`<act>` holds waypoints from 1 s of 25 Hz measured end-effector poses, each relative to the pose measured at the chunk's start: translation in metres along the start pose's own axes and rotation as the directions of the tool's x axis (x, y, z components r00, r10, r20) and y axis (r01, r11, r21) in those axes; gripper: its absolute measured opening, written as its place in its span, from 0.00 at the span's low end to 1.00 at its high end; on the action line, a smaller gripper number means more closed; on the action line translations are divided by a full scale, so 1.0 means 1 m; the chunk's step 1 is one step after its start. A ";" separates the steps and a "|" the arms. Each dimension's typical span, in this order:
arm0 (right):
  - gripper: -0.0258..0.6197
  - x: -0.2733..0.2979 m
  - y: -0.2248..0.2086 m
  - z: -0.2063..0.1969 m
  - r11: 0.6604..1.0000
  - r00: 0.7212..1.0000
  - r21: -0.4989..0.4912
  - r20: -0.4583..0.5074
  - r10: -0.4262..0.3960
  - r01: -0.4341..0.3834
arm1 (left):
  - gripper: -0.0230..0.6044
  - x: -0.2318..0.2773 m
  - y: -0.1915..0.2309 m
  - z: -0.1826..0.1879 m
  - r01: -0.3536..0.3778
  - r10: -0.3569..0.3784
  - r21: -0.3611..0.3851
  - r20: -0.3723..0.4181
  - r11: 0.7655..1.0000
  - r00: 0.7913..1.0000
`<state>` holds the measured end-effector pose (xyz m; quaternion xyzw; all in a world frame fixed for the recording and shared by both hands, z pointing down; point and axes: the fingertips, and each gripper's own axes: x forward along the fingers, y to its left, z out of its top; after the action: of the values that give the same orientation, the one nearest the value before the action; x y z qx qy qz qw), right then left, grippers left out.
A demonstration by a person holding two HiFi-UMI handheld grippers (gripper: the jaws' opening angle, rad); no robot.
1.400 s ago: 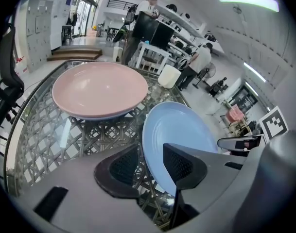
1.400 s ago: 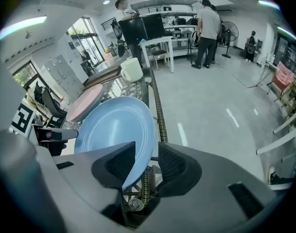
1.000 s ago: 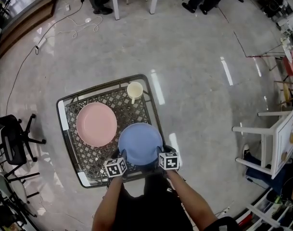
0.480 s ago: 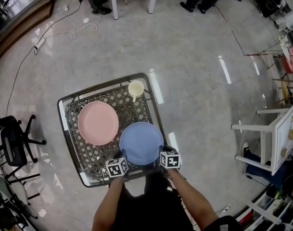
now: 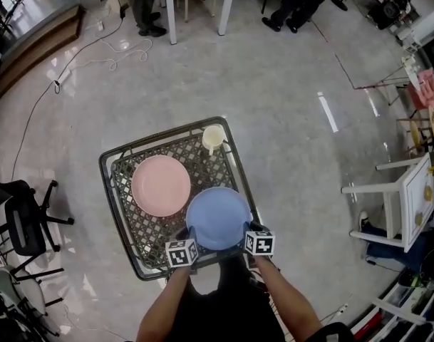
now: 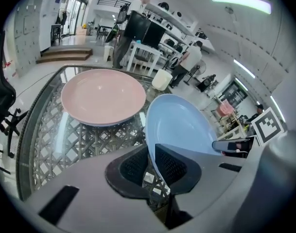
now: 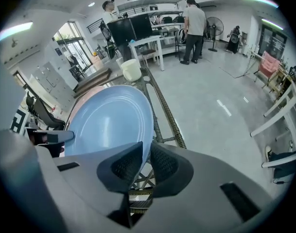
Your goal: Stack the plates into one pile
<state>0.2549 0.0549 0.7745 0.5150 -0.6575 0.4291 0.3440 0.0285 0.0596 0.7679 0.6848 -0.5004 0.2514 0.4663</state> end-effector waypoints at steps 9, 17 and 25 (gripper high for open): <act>0.11 -0.020 0.063 0.003 1.000 0.998 0.010 0.068 0.000 -0.001 | 0.13 -0.053 0.038 0.012 0.027 -0.028 0.033 0.047 0.999 0.998; 0.11 -0.010 0.123 0.014 0.999 0.996 -0.029 0.088 0.035 -0.033 | 0.13 -0.089 0.090 0.024 -0.011 0.010 0.007 0.097 1.000 0.995; 0.10 0.010 0.173 0.045 0.993 0.991 -0.090 0.106 0.083 -0.074 | 0.13 -0.104 0.137 0.039 -0.045 0.052 -0.054 0.142 0.998 0.988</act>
<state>0.0833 0.0268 0.7293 0.4961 -0.7131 0.3848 0.3119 -0.1413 0.0634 0.7197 0.6767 -0.5555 0.2000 0.4399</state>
